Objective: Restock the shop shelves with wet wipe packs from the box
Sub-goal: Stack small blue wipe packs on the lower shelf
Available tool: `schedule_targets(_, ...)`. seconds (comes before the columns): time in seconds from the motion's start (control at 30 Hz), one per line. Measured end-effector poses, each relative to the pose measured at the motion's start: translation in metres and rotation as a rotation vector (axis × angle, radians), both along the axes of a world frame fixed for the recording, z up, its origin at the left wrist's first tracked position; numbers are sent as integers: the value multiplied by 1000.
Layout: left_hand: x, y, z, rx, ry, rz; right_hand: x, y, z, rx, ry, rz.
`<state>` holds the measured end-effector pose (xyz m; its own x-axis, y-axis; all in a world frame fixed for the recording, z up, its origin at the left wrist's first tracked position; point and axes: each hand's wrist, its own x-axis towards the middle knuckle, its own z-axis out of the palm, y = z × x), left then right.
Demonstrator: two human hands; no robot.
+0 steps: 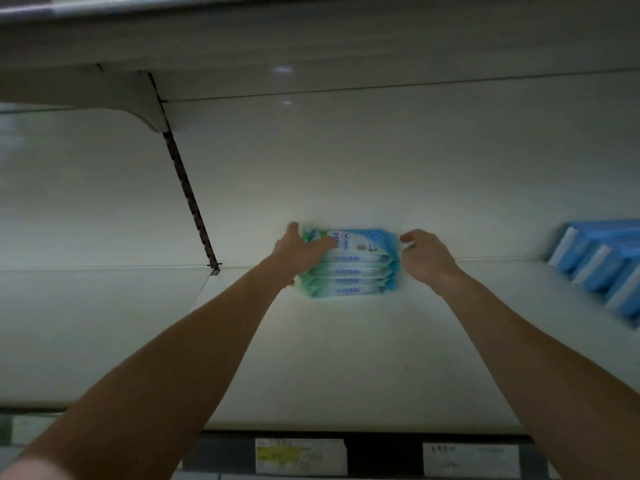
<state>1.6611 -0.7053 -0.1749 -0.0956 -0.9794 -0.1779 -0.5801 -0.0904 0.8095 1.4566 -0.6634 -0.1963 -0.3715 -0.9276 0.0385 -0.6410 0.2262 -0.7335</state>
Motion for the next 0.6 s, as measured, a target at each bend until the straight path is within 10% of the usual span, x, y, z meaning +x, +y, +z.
schedule_targets(0.1, 5, 1, -6, -349, -565, -262, 4, 4, 8, -218, 219, 196)
schedule_targets(0.23, 9, 2, -31, -575, -1113, -371, 17, 8, -7, -13, 596, 434)
schedule_targets(0.6, 7, -7, -21, -569, -1066, -394, 23, 3, -13, -22, 770, 395)
